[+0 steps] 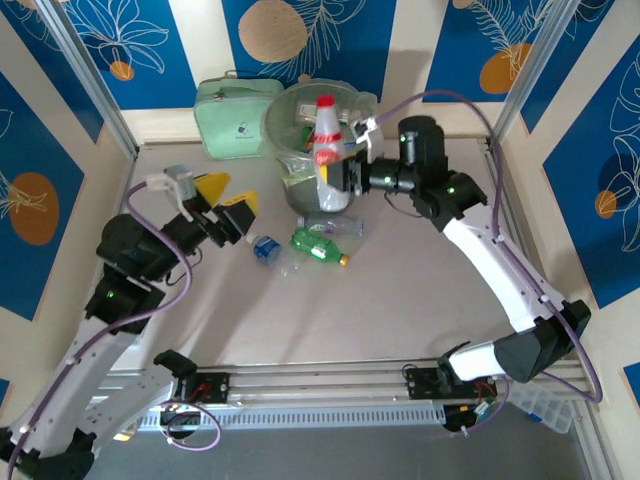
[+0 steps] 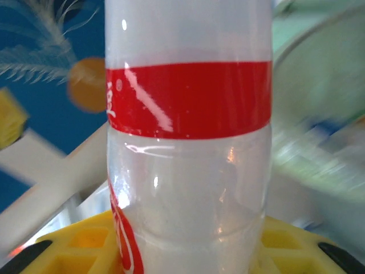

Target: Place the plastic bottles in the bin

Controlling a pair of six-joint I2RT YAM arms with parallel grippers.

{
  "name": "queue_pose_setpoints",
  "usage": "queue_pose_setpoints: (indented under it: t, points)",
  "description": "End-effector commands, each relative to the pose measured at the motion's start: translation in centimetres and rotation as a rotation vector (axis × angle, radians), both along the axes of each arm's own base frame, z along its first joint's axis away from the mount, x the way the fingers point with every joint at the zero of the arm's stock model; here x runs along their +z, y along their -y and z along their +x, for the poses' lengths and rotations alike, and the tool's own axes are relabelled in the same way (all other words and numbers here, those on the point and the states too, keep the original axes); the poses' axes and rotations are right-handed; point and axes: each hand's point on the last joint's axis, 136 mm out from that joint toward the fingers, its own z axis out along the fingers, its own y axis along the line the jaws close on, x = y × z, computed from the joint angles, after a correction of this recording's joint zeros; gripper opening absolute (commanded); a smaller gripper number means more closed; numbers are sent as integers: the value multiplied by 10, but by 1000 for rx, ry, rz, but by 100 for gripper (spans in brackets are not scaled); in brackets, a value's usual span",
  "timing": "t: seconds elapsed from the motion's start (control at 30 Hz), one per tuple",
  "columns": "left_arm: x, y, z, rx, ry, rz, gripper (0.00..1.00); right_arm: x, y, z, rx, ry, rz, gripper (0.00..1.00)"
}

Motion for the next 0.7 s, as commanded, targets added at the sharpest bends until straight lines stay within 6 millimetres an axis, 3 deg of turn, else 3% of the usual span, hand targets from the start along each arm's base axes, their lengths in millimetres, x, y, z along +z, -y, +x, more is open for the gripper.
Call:
queue_pose_setpoints:
  t: [0.0,0.13,0.27,0.33,0.5,0.67]
  points:
    - [-84,-17,28,173,-142,290,89,0,43,64,-260,136,-176,39]
    - [-117,-20,37,210,-187,301,88,18,60,118,-399,225,-233,39]
    - [-127,-8,40,153,-224,296,86,12,56,158,-448,241,-311,39]
    - [-130,-11,43,176,-233,304,86,4,51,175,-456,228,-340,39]
    - [-131,-15,42,193,-228,296,86,-23,33,202,-436,269,-480,39]
    - [-130,-18,43,211,-225,298,87,-57,22,214,-422,292,-593,40]
